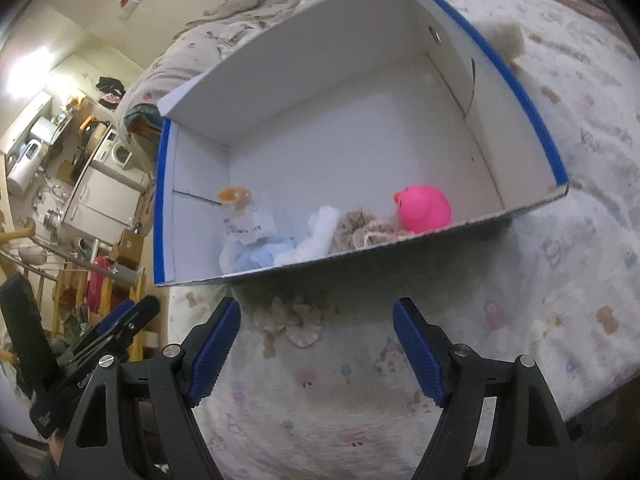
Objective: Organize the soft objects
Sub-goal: 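Lift both open grippers out of the box, then grasp the cream fluffy item beside the box with the right gripper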
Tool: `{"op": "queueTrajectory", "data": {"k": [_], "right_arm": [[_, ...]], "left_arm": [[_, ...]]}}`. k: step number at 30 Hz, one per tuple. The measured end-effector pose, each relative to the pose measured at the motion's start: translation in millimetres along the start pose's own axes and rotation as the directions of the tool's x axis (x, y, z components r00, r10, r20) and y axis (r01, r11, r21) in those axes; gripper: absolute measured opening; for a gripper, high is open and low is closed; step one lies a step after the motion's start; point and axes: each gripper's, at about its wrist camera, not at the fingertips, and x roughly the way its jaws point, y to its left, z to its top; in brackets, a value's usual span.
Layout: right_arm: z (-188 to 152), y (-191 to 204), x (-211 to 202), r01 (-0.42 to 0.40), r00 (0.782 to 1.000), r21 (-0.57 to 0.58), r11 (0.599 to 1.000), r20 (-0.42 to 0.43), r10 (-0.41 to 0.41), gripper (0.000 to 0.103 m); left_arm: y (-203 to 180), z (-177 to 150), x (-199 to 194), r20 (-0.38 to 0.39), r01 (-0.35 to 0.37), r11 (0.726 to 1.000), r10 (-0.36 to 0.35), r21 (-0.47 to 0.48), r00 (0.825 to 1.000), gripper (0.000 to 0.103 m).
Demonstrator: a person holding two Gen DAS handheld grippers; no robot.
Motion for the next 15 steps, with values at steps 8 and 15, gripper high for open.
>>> {"op": "queueTrajectory", "data": {"k": [8,15], "right_arm": [[0.2,-2.6,37.3,0.035,0.995,0.037,0.999,-0.099,-0.031,0.083],[-4.3,29.1,92.0,0.106,0.975,-0.079,0.991,-0.189,-0.119,0.083]], "left_arm": [[35.2,-4.0,1.6,-0.021,-0.003,0.995,0.001,-0.104,1.000,0.066],[50.7,-0.8,8.0,-0.046,0.016,0.984,-0.025,-0.176,0.999,0.066]]}}
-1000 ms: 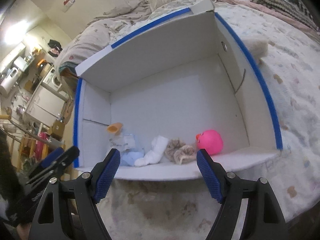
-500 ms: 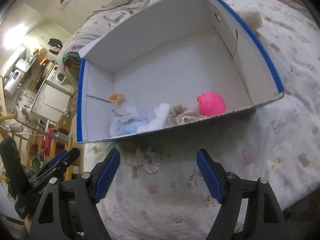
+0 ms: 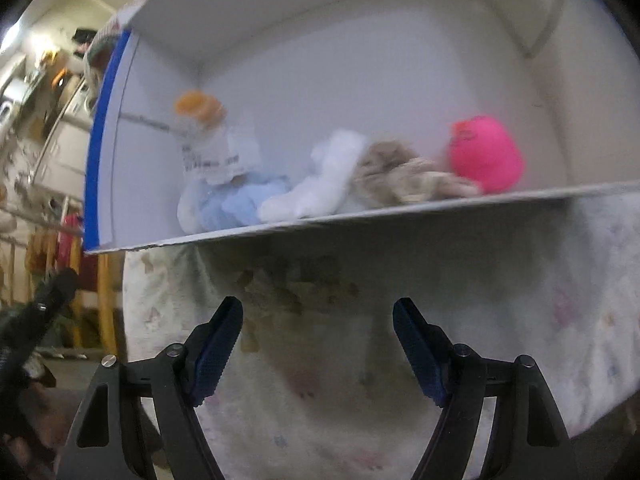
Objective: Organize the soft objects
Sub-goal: 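Grasp the cream fluffy item beside the box with the right gripper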
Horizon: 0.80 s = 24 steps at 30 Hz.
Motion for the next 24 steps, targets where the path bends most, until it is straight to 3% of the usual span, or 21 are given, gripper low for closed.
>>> {"op": "queueTrajectory", "data": {"k": [6,7,9,10,13,16,24], "right_arm": [[2.0,33.1,25.4,0.106,0.994,-0.156,0.982,0.000,-0.108,0.083],[0.8,38.3,27.5,0.123,0.992,-0.189,0.974,0.005,-0.124,0.079],[-1.0,43.5,31.2,0.116,0.993,-0.223,0.968,-0.005,-0.120,0.055],[-2.7,45.6,33.1,0.107,0.993,-0.240,0.965,-0.023,-0.116,0.036],[-8.3,49.9,30.3,0.097,0.994,-0.280,0.955,-0.024,-0.108,0.026],[-13.7,47.5,19.1,0.081,0.996,-0.295,0.952,-0.012,-0.088,0.025],[-18.4,13.5,-21.2,0.047,0.999,-0.198,0.979,0.034,-0.041,0.025]], "left_arm": [[-0.3,0.1,6.4,-0.009,0.001,1.000,-0.001,0.000,1.000,0.066],[-1.7,-0.5,7.7,-0.010,-0.007,1.000,0.007,0.012,1.000,0.066],[-2.8,-1.8,10.3,-0.014,-0.018,0.999,0.019,0.029,1.000,0.066],[-2.6,-2.5,11.3,-0.018,-0.019,0.999,0.020,0.031,1.000,0.066],[-1.7,-4.8,15.2,-0.031,-0.015,0.999,0.016,0.033,0.999,0.066],[-4.4,-6.9,19.5,-0.040,-0.018,0.999,0.020,0.045,0.999,0.066],[-37.4,-14.8,51.9,-0.107,-0.006,0.994,0.018,0.112,0.994,0.065]]}}
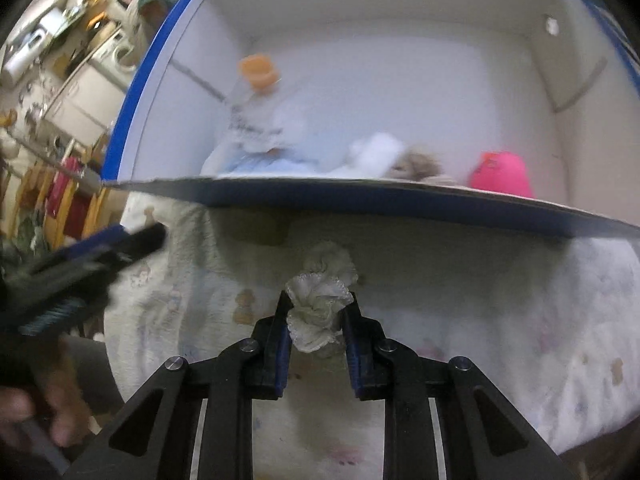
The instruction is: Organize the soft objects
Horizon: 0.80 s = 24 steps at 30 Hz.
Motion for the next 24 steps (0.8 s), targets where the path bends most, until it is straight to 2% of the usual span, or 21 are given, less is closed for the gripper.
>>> {"op": "queueTrajectory", "data": {"k": [6,10,12,13,14,18,19,21,22,24], "right_arm": [[-12.3,-14.3,-18.4,-0.024,0.999,0.049,0.999,0.047,0.022,0.025],[-18.5,-15.8,-22.6,-0.030,0.998,0.053,0.998,0.061,0.026,0.025],[-17.0,-11.8,-17.8,-0.029,0.998,0.061,0.998,0.060,0.025,0.025],[-16.8,-13.1,-16.6,-0.029,0.998,0.067,0.997,0.061,0.025,0.025],[-17.2,-13.5,-16.2,-0.029,0.998,0.073,0.997,0.062,0.025,0.025],[-14.5,-16.1,-20.3,-0.041,0.997,0.080,0.996,0.067,0.036,0.025],[-14.0,-16.9,-22.7,-0.042,0.997,0.078,0.996,0.070,0.036,0.025],[-13.8,-17.8,-24.5,-0.047,0.996,0.075,0.996,0.076,0.041,0.025],[-13.4,-17.2,-24.3,-0.048,0.996,0.074,0.996,0.076,0.043,0.025],[-13.7,-16.7,-24.4,-0.048,0.996,0.070,0.996,0.074,0.043,0.025]], "left_arm": [[-42.8,2.3,33.3,-0.032,-0.006,0.995,0.009,0.097,0.999,0.065],[-58.8,7.6,45.8,-0.020,-0.011,0.993,0.014,0.116,1.000,0.063],[-64.5,10.5,55.9,-0.035,-0.011,0.993,0.016,0.117,0.999,0.055],[-66.5,11.7,60.7,-0.045,-0.013,0.993,0.018,0.114,0.999,0.045],[-67.7,12.6,66.0,-0.058,-0.013,0.994,0.019,0.110,0.998,0.041],[-69.5,17.5,86.3,-0.107,-0.005,0.995,0.015,0.101,0.994,0.036],[-68.7,18.5,89.0,-0.110,-0.002,0.996,0.012,0.094,0.994,0.027],[-69.3,19.0,91.3,-0.115,0.017,0.996,-0.007,0.090,0.993,0.018],[-69.6,21.0,92.0,-0.121,0.032,0.995,-0.021,0.091,0.992,0.009],[-70.7,21.8,91.2,-0.143,0.056,0.994,-0.042,0.090,0.989,0.009]]}}
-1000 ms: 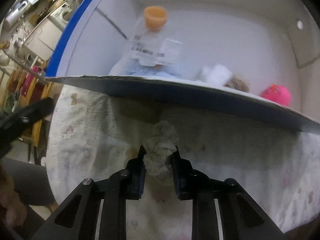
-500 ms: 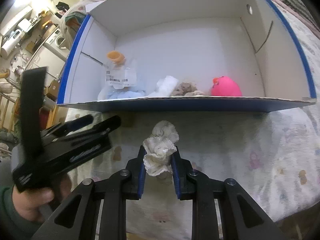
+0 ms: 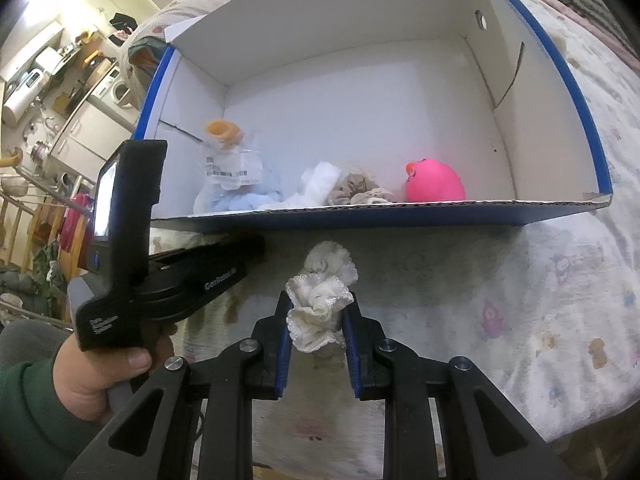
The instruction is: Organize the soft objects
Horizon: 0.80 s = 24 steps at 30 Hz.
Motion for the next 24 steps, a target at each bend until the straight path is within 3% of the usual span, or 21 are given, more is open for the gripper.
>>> {"op": "queueTrajectory", "data": {"k": [6,18,24], "right_arm": [[1.9,2.6,2.4,0.006,1.000,-0.022,1.000,-0.005,-0.006,0.025],[2.2,7.5,4.5,0.038,0.999,-0.047,0.998,-0.012,-0.038,0.025],[-0.5,8.9,0.5,0.038,0.999,-0.046,0.998,-0.002,-0.038,0.025]], "left_arm": [[10.6,-5.8,-11.8,0.008,0.028,0.999,-0.028,-0.037,1.000,0.008],[31.1,-48.5,-55.2,0.071,-0.013,1.000,0.013,-0.002,0.997,0.008],[48.4,-69.1,-81.2,0.113,-0.023,0.999,0.028,-0.047,0.993,0.008]]}}
